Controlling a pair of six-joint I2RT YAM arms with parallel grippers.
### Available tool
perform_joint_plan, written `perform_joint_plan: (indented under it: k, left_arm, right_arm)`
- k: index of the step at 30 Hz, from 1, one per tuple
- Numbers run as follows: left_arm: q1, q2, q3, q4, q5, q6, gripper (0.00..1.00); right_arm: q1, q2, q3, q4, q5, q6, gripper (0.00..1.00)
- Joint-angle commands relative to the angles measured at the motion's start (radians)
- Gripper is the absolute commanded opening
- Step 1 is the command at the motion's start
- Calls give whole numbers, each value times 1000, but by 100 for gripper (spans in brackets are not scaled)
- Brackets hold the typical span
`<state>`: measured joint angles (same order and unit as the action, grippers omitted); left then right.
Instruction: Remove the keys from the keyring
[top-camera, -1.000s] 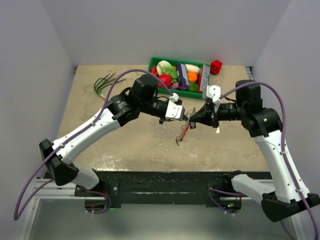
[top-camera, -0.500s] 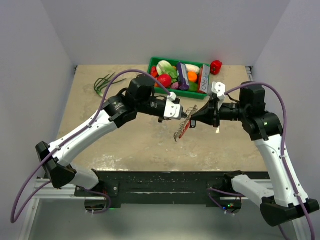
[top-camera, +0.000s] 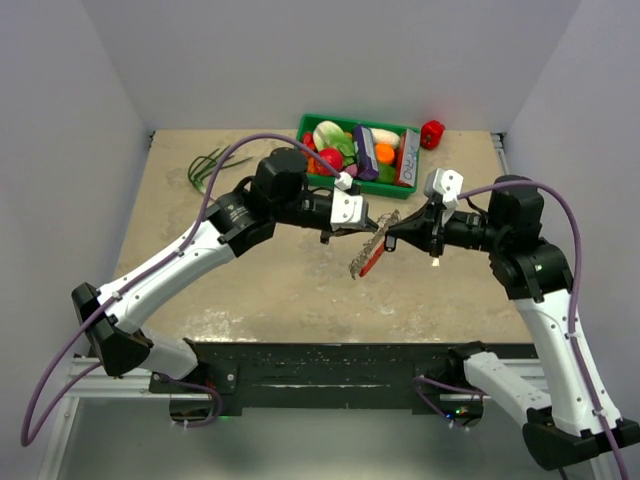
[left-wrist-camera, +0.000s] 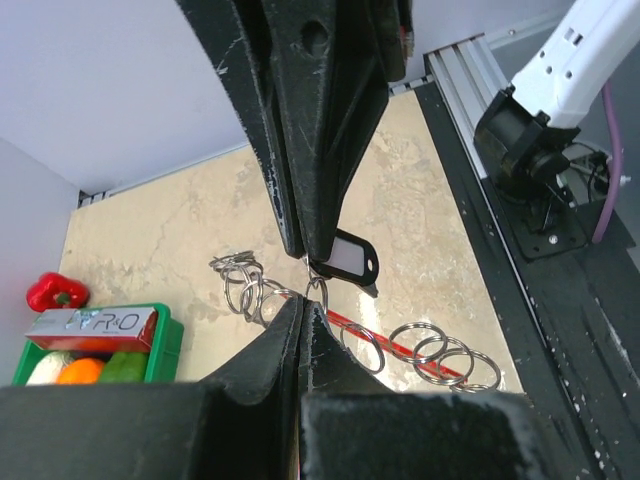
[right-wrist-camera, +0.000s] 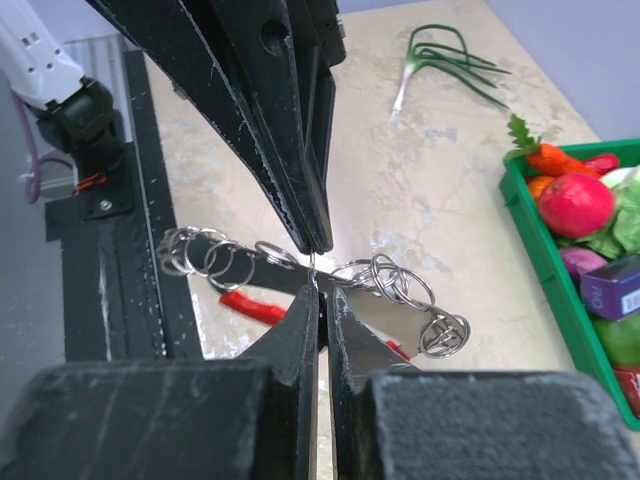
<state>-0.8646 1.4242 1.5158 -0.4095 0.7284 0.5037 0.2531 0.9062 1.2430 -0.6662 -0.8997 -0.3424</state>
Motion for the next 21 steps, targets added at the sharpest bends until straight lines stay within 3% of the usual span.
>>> perform_joint_plan:
  k: [1,21]
  left_arm:
    - [-10,-51,0,40,43,-135,0]
    - [9,-53,24,97,209,-275,0]
  right_arm:
    - [-28,-7,7,94,237,34,0]
    - [-35,3,-53,136,263,79,0]
